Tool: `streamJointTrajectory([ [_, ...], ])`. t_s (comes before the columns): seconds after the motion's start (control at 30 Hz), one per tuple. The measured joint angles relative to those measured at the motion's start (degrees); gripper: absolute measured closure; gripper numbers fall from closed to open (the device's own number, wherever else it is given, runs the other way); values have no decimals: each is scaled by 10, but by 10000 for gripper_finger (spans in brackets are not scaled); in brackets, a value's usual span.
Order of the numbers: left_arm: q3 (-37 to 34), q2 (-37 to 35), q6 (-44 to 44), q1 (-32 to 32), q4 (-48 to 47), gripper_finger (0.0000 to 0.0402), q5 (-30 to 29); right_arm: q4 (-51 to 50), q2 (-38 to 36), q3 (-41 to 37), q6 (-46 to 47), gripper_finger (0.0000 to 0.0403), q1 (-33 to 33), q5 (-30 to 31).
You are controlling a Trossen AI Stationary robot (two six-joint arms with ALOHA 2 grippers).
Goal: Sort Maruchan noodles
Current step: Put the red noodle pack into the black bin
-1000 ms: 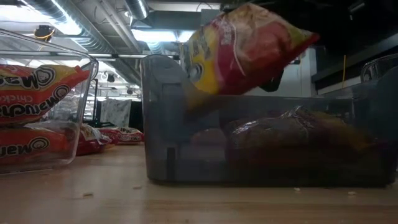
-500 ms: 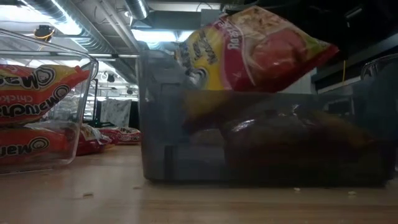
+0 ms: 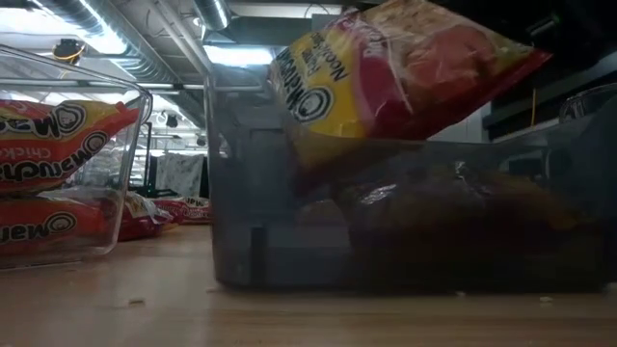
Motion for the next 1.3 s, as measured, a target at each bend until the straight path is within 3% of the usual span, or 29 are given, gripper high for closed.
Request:
streamJointTrajectory([
  [0.17,0,0,0,0,0,303,-3,-57,2,36,-36,403,2,-38],
  [0.3,0,0,1,0,0,303,-3,-194,3,98,-79,403,2,-86],
  [0.4,0,0,1,0,0,303,-3,-323,3,143,-135,403,2,-89],
  [0.5,0,0,1,0,0,303,-3,-387,3,174,-183,403,2,-87],
  [0.97,0,0,-1,0,0,303,1,-391,2,188,-239,403,2,-49],
  [1.3,0,0,-2,0,0,303,1,-319,49,188,-222,403,2,-81],
])
